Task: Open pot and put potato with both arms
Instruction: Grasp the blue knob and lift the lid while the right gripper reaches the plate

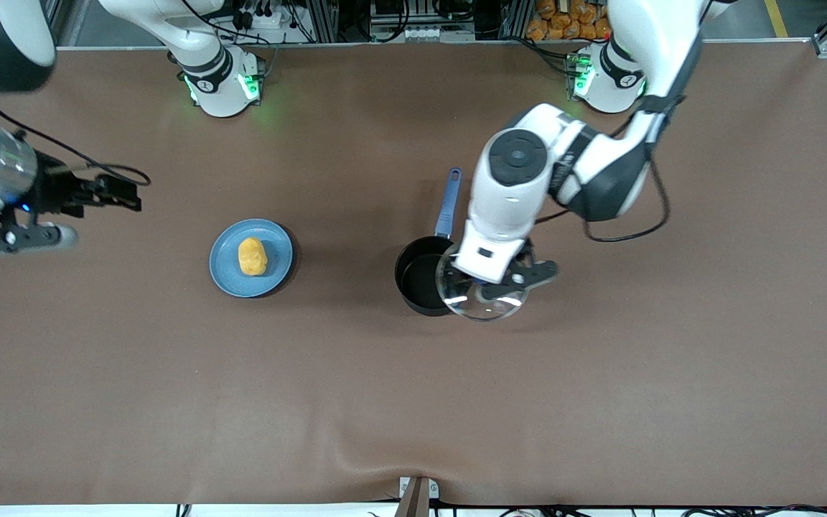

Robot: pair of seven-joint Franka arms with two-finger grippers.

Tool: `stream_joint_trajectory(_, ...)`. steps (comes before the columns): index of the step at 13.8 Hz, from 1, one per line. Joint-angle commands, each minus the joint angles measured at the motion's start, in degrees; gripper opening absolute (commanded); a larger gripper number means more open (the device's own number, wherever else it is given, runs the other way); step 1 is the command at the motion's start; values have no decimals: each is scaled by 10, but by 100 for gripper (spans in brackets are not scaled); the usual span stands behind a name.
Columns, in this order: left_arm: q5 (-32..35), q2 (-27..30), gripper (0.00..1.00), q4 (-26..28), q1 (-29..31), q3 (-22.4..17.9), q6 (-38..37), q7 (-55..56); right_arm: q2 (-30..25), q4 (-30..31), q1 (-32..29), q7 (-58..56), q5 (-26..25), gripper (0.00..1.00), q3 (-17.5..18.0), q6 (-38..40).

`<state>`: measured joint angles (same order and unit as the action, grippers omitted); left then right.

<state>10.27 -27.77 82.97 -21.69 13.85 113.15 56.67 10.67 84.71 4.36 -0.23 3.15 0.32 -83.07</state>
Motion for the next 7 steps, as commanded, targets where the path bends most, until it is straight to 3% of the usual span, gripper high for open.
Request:
stream_joint_trajectory(1, -13, 76, 31, 91, 60, 12, 1, -68, 18, 24, 3, -2, -7, 100, 3, -45)
stream_joint_trajectory(7, -31, 105, 31, 169, 166, 16, 19, -222, -2, 253, 28, -9, -5, 100, 7, -287)
